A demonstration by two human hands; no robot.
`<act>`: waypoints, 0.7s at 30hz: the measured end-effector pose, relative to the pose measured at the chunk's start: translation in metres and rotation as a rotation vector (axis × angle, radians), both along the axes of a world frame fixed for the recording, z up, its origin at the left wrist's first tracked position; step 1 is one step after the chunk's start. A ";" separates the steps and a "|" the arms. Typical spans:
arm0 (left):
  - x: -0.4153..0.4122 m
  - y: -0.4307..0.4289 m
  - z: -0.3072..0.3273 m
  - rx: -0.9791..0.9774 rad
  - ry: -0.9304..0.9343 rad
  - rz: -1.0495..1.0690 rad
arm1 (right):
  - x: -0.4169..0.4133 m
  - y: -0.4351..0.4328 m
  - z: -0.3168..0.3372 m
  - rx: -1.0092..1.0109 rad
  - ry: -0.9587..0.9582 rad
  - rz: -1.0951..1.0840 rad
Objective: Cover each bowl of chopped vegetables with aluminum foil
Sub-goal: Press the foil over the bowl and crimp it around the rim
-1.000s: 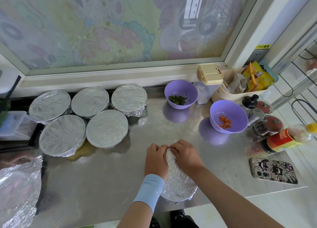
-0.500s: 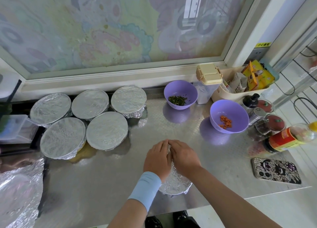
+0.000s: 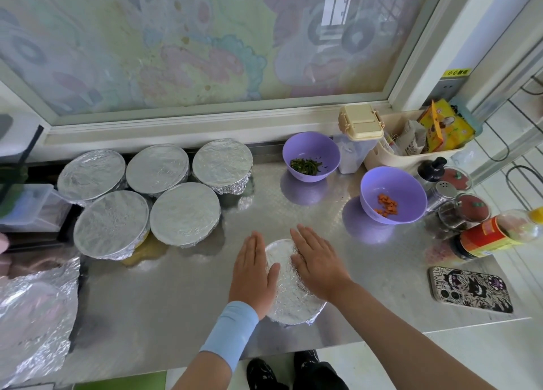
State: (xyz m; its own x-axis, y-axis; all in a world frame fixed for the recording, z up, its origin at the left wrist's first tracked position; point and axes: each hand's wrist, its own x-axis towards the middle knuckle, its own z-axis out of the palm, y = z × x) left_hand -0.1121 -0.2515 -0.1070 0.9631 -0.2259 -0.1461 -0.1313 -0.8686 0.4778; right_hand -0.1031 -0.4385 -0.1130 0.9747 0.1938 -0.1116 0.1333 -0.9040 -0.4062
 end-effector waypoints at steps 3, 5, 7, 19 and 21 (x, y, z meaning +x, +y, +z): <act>-0.007 -0.013 0.008 0.107 -0.099 -0.080 | -0.012 0.001 0.002 -0.014 -0.076 -0.006; -0.016 -0.019 0.004 0.171 -0.107 -0.131 | -0.025 0.001 0.002 0.002 -0.107 0.015; -0.022 -0.020 -0.001 0.231 -0.093 -0.152 | -0.036 0.000 -0.002 0.008 -0.103 0.029; -0.027 -0.013 -0.009 0.270 -0.087 -0.070 | -0.041 -0.002 -0.009 -0.112 -0.092 0.060; -0.033 -0.006 -0.008 0.221 -0.063 -0.015 | -0.041 -0.003 -0.007 -0.123 -0.094 0.058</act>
State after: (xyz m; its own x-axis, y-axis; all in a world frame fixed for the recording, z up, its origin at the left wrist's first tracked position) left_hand -0.1453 -0.2574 -0.1153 0.9686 -0.2096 -0.1335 -0.1687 -0.9491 0.2661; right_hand -0.1442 -0.4411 -0.1203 0.9696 0.2403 -0.0467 0.2187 -0.9360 -0.2759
